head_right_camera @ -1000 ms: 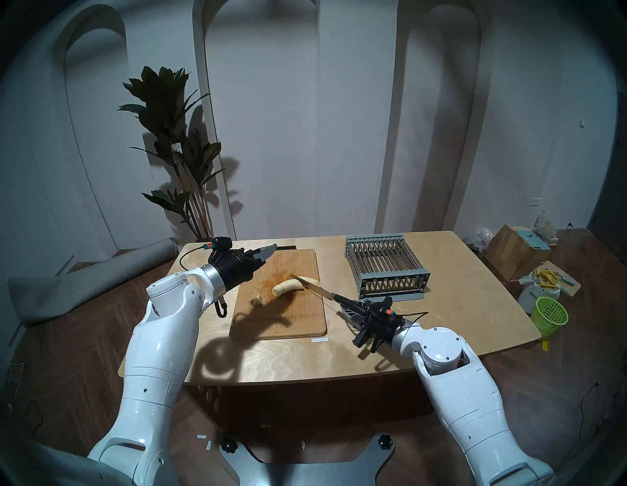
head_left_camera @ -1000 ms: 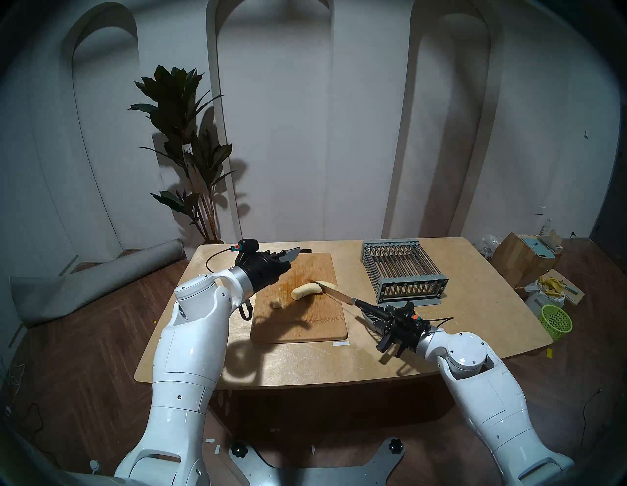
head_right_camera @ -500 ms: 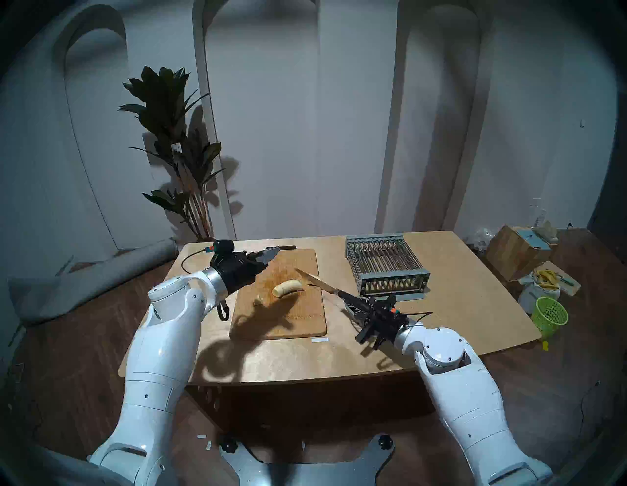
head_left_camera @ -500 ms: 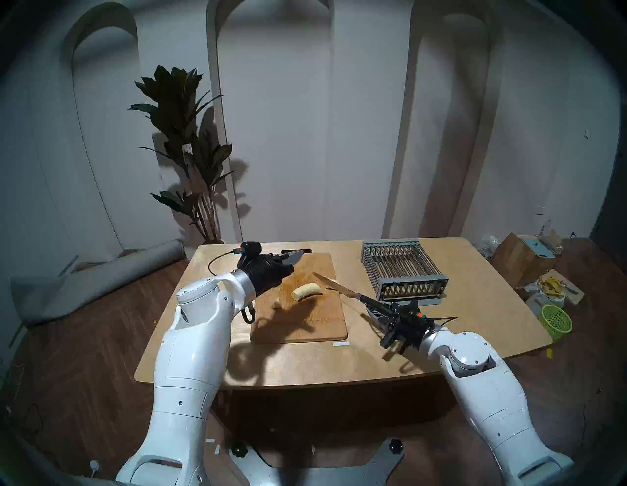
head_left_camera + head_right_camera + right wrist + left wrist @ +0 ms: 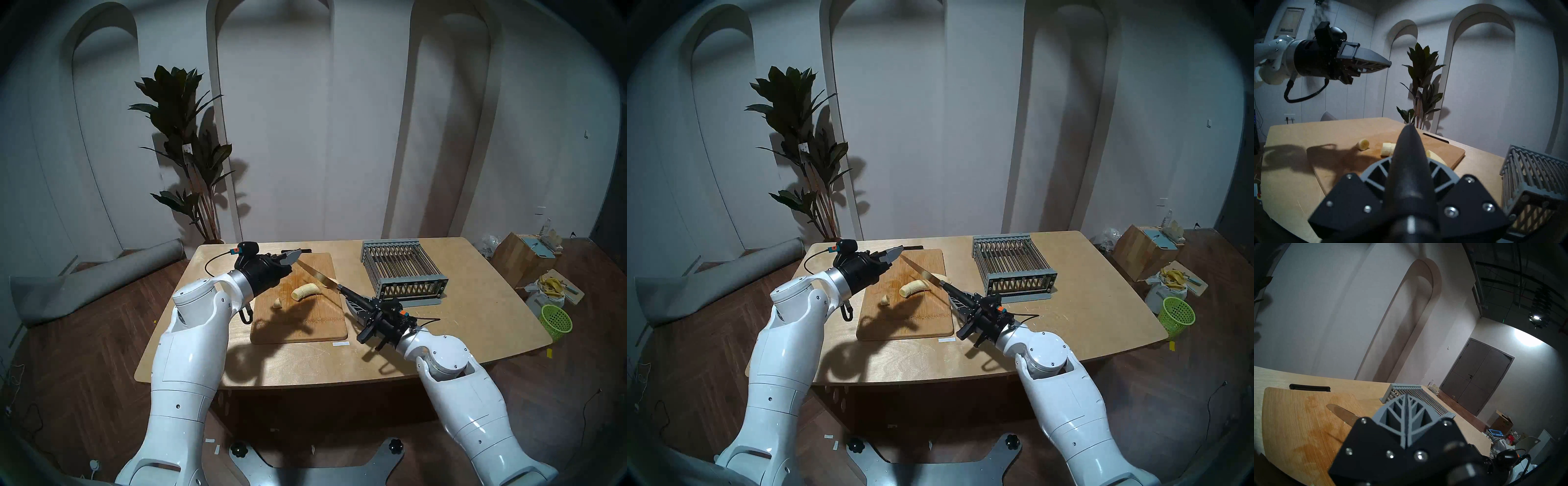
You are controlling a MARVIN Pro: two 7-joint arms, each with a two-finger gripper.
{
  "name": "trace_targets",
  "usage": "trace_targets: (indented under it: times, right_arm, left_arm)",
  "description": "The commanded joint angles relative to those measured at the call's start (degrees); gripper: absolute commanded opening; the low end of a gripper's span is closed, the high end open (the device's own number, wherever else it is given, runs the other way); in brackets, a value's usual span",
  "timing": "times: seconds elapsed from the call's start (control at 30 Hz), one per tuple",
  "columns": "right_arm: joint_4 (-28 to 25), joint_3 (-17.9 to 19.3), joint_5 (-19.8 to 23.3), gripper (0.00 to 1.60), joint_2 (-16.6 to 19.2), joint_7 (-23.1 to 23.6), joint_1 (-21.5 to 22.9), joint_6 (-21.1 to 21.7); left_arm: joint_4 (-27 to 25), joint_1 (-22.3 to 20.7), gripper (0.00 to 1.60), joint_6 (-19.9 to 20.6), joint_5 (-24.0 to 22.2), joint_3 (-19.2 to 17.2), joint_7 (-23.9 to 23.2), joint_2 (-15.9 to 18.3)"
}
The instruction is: Cut the banana into four pieces on the cutting board
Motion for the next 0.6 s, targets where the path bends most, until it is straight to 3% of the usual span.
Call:
trace_targets:
  times: [0.0, 0.57]
  right_arm:
    - [-3.2, -0.3, 2.0, 0.0, -3.2, -1.5, -2.2, 0.4]
    - [-6.9, -0.8, 2.4, 0.0, -2.4, -3.6, -7.5, 1.2]
  left_arm:
    - [-2.1, 0.3, 0.0, -0.1, 0.3, 0.2, -0.1, 0.3]
    - [-4.4, 1.8, 0.0, 0.8, 0.3, 0.8, 0.3, 1.0]
